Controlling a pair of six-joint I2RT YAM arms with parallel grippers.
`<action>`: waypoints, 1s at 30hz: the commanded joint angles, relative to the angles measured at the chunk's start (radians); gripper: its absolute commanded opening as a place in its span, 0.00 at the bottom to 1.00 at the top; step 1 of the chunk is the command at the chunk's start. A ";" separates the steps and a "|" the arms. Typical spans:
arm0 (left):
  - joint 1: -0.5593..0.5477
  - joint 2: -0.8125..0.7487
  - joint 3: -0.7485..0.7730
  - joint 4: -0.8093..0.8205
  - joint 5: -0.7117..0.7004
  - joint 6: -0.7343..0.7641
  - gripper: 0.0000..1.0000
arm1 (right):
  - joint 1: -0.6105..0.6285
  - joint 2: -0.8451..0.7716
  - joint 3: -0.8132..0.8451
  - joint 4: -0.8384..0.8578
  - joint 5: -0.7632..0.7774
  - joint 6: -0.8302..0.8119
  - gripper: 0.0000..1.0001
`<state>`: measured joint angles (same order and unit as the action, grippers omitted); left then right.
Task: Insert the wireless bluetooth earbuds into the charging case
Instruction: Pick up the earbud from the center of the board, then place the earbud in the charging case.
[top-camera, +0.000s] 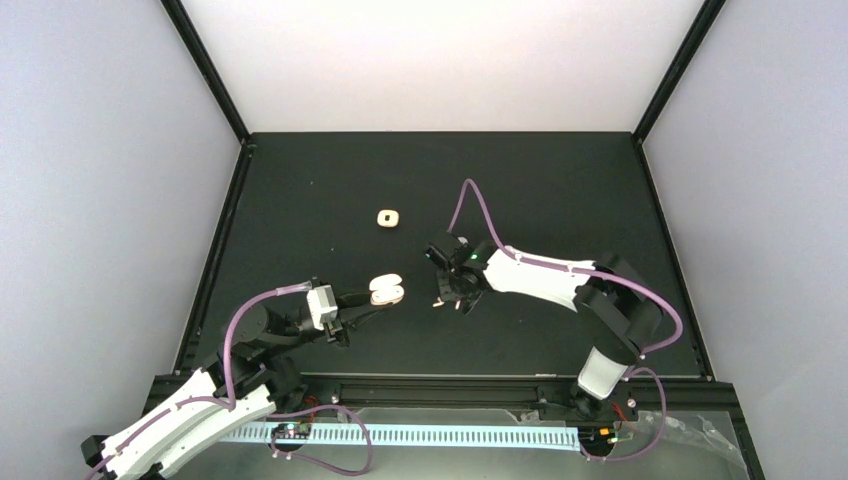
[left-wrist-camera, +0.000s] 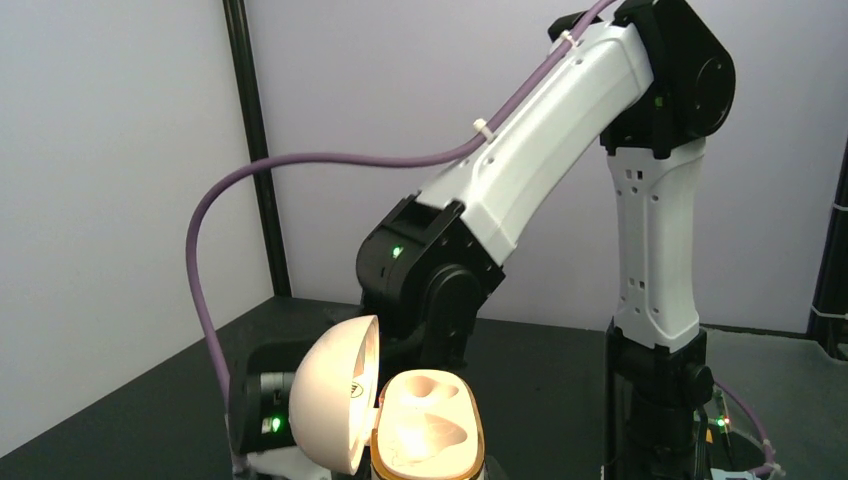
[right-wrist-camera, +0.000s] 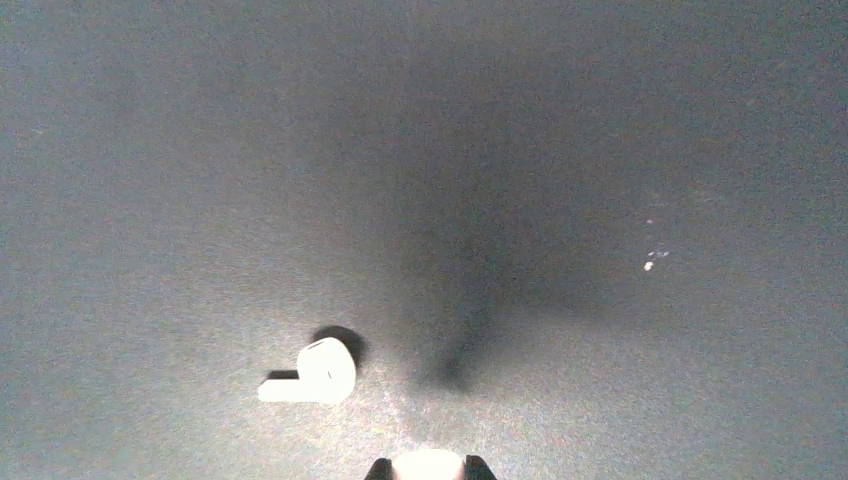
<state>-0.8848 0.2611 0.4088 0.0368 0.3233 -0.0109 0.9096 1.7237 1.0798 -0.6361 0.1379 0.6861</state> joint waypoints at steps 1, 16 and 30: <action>-0.002 -0.007 0.028 0.001 0.011 -0.011 0.02 | 0.007 -0.084 -0.008 -0.012 0.047 0.015 0.01; -0.002 0.066 0.048 0.119 -0.030 -0.032 0.01 | 0.007 -0.585 0.136 -0.020 0.177 -0.229 0.01; -0.002 0.434 0.159 0.460 0.037 -0.004 0.01 | 0.016 -0.846 0.309 0.010 -0.062 -0.651 0.01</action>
<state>-0.8848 0.6132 0.4862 0.3378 0.3214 -0.0288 0.9138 0.8944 1.3273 -0.6144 0.1715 0.1848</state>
